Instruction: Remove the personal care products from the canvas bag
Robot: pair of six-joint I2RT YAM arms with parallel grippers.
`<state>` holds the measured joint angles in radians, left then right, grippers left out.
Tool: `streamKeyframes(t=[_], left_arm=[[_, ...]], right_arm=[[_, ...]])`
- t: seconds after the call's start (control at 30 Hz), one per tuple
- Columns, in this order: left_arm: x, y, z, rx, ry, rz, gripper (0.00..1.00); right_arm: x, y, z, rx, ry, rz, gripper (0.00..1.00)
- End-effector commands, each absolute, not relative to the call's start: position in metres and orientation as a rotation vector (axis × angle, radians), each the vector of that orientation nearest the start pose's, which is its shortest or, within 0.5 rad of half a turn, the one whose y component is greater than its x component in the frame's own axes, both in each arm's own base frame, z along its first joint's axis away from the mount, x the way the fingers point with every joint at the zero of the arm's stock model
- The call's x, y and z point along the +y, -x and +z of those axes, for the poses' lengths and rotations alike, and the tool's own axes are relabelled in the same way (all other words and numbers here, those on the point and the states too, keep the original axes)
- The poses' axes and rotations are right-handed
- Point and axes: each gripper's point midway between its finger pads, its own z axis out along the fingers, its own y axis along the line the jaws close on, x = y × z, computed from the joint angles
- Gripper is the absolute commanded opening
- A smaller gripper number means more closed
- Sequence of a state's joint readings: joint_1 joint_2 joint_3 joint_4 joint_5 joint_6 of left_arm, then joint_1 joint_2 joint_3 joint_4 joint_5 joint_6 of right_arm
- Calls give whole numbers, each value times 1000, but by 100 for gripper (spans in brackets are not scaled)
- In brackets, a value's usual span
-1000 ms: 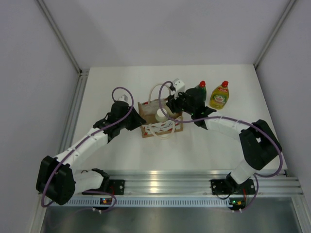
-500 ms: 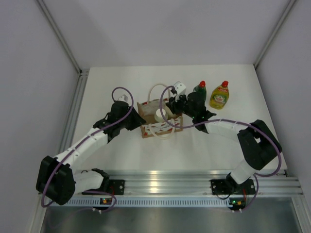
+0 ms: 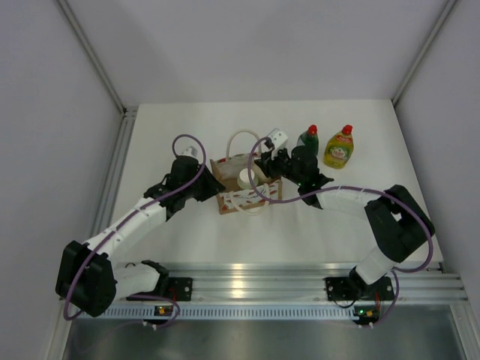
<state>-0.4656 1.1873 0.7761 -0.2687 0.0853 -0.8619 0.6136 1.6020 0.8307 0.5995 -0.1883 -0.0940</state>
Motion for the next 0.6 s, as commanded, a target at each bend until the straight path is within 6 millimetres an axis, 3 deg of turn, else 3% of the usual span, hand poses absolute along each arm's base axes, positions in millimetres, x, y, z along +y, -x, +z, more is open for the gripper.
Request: streamKeyframes(t=[0.0,0.3,0.57], left_arm=[[-199,-296,154,2289,406,-794,29],[-199,-296,151,2293,414,-788,29],[-198,-296,151,2290,418,-785,28]], right_arm=[[325,-367,242,1336,732,641,0],[324,-361,276,1263,708,666,0],[320,-359,291,1255,708,649,0]])
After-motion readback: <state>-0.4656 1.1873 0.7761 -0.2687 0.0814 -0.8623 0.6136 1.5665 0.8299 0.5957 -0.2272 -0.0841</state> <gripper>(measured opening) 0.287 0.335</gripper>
